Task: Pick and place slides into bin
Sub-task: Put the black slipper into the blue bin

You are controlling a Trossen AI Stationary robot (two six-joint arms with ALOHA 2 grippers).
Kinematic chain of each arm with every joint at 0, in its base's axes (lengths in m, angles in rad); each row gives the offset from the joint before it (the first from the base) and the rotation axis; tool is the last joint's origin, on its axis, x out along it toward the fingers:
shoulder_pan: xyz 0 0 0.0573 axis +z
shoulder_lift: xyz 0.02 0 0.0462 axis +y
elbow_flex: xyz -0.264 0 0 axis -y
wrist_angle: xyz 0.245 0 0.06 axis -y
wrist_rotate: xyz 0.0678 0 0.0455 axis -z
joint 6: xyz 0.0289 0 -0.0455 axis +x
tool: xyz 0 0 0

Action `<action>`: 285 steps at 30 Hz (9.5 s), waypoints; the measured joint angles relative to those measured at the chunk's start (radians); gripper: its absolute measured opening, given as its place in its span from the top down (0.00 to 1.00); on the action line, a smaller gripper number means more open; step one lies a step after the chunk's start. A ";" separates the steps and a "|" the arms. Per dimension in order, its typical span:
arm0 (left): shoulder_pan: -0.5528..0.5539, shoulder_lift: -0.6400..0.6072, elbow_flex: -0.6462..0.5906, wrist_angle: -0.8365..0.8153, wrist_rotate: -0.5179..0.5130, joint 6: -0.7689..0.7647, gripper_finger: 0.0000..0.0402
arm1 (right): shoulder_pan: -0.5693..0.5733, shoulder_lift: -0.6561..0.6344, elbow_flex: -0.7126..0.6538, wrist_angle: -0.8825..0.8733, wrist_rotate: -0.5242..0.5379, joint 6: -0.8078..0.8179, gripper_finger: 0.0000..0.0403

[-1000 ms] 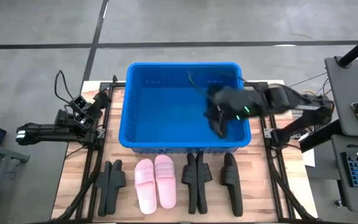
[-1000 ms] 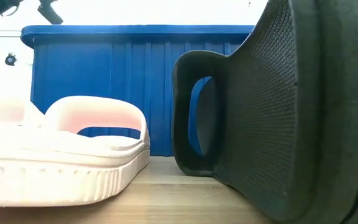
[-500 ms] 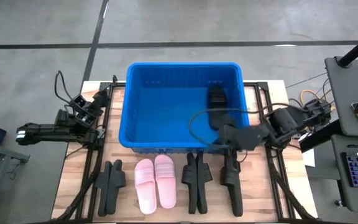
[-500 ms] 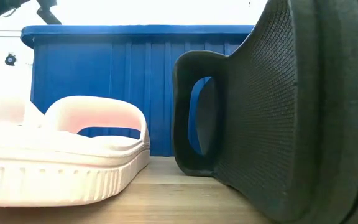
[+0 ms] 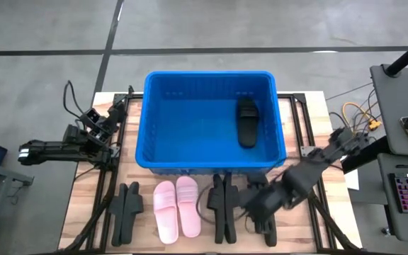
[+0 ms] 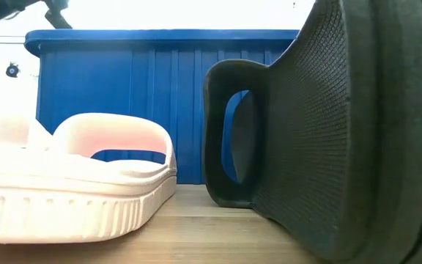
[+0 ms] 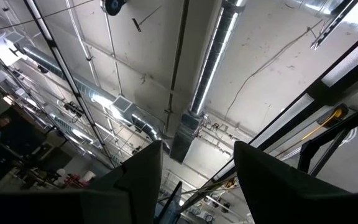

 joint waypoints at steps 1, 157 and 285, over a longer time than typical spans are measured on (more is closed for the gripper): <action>0.000 0.000 0.000 0.000 0.000 0.000 0.54 | 0.009 0.023 0.000 -0.030 -0.007 0.008 0.46; 0.000 -0.005 -0.003 0.001 -0.042 0.136 0.54 | -1.222 -0.374 -0.836 0.824 0.071 -1.762 0.97; 0.000 0.017 -0.003 0.003 -0.003 0.022 0.54 | 0.188 0.231 -0.297 0.144 0.567 0.721 0.42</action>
